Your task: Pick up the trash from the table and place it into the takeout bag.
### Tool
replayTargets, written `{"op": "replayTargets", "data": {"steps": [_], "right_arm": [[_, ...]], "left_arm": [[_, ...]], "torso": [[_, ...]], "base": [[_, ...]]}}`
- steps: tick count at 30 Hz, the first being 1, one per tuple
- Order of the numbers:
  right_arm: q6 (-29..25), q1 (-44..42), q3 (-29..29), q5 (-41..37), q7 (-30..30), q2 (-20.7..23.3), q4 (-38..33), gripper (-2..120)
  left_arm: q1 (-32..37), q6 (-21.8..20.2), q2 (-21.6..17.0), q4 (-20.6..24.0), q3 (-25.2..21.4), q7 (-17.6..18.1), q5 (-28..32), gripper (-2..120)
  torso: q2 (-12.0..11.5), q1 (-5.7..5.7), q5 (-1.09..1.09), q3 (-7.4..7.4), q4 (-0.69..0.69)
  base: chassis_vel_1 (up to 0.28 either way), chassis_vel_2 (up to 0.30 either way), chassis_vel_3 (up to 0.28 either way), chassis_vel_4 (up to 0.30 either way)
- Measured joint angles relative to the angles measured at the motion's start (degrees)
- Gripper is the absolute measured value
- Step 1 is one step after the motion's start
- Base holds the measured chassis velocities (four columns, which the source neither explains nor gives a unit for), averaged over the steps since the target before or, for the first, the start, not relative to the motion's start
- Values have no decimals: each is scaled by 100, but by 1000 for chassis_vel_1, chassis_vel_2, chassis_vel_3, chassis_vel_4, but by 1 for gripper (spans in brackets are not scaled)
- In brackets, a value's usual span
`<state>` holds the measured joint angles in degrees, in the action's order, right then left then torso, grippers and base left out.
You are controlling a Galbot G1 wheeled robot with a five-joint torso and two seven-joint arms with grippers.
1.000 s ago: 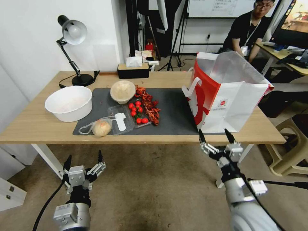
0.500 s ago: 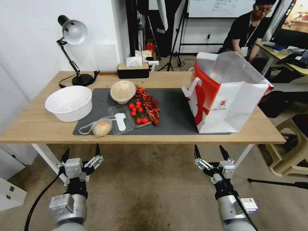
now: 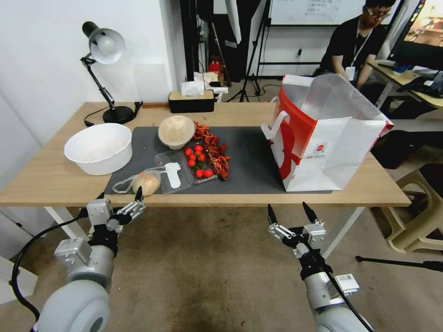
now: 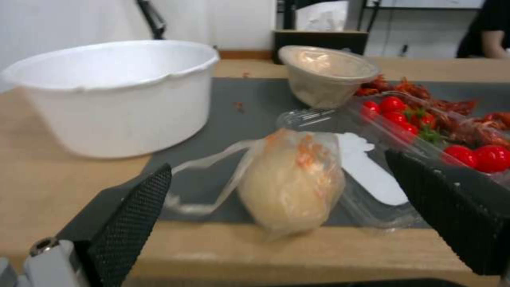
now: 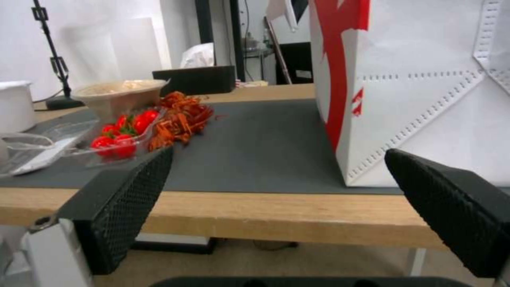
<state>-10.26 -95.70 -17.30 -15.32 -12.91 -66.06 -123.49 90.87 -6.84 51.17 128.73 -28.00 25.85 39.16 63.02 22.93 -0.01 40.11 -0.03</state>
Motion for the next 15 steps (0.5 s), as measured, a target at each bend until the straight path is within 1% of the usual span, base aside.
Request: {"op": "replayTargets", "data": {"steps": [3,4,7,8,11,13,15], "right_arm": [[31,-2,-34,0,-12,16,-11,100],[31,-2,-34,0,-12,16,-11,100],[67,5,-41,6,-20,7,-15,100],[67,5,-41,6,-20,7,-15,100],[75,7,-40,34,-26,-27,10,100],[78,8,-40,42,-30,-37,13,100],[83,9,-48,53,-41,-46,27,100]], "left_arm": [[-413,13,-313,-259,136,-208,236,100],[-413,13,-313,-259,136,-208,236,100],[-771,-115,-489,-427,188,-264,567,100],[-771,-115,-489,-427,188,-264,567,100],[-970,-177,-606,-673,267,-436,933,100],[-1017,-198,-628,-732,283,-499,979,100],[-1129,-372,-649,-782,305,-559,1149,100]], "torso": [[0,-1,0,0,2],[0,-1,0,0,2],[0,0,0,0,2],[0,0,0,0,2],[0,-1,0,0,3],[0,-1,0,0,3],[0,-1,0,0,3]], "base": [[0,0,0,0],[0,0,0,0],[0,0,0,0],[0,0,0,0],[0,0,0,0],[0,0,0,0],[0,0,0,0]]}}
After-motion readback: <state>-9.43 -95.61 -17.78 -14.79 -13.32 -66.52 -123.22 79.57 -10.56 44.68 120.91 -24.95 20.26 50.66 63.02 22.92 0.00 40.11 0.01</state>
